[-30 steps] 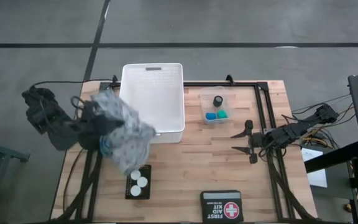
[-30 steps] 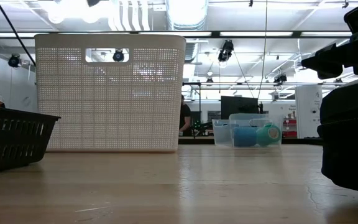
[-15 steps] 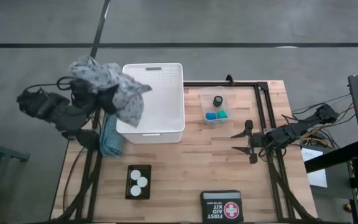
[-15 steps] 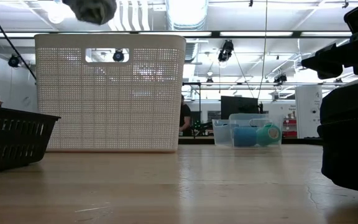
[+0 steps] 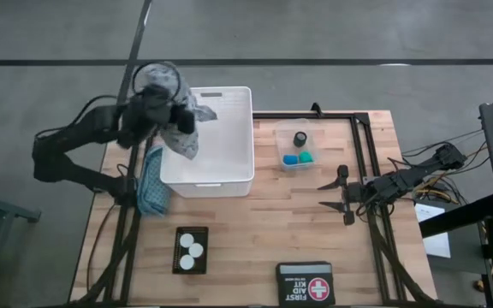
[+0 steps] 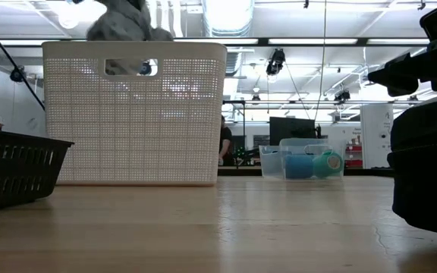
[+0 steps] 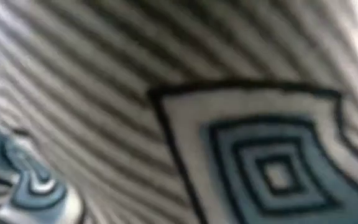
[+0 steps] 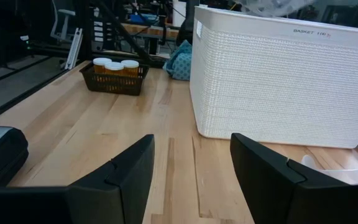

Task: Pick & place medical supplies in basket/bin
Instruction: Put the light gray patient gown into the white bin

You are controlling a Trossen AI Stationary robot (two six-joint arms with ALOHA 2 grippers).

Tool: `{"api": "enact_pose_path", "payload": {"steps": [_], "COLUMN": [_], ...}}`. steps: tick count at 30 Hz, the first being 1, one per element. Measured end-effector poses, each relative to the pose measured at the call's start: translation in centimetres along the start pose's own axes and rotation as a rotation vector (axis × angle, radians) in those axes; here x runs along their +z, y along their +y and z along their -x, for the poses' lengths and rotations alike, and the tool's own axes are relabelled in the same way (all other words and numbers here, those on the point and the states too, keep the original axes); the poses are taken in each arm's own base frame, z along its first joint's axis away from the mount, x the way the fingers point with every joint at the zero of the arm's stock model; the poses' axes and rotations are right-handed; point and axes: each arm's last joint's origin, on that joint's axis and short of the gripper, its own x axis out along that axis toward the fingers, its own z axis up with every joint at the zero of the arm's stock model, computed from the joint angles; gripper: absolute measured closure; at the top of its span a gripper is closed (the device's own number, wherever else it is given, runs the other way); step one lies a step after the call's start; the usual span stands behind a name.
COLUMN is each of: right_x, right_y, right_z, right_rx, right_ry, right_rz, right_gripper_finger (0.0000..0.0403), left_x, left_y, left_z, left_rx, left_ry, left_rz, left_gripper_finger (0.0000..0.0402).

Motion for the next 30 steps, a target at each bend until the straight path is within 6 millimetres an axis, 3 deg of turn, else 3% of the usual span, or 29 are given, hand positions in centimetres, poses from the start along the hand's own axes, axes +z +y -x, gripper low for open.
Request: {"api": "enact_pose_path", "payload": {"steps": [7, 13, 22, 30], "right_x": [0.0, 0.0, 0.0, 0.0], "right_y": [0.0, 0.0, 0.0, 0.0], "right_z": [0.0, 0.0, 0.0, 0.0], "right_rx": [0.0, 0.0, 0.0, 0.0], "right_ry": [0.001, 0.0, 0.0, 0.0], "right_rz": [0.0, 0.0, 0.0, 0.0], "right_gripper_finger": [0.0197, 0.0197, 0.0197, 0.0197], "left_x": [0.7, 0.1, -1.8, -3.8], "left_y": [0.0, -0.6, -2.5, -2.7], "left_z": [-5.4, -8.8, -12.1, -13.5], "left_rx": [-0.016, -0.009, -0.03, 0.124], "left_ry": [0.156, 0.267, 0.431, 0.58], "left_rz": [0.029, 0.029, 0.073, 0.226], "left_gripper_finger": [0.0267, 0.0267, 0.0267, 0.0267]}}
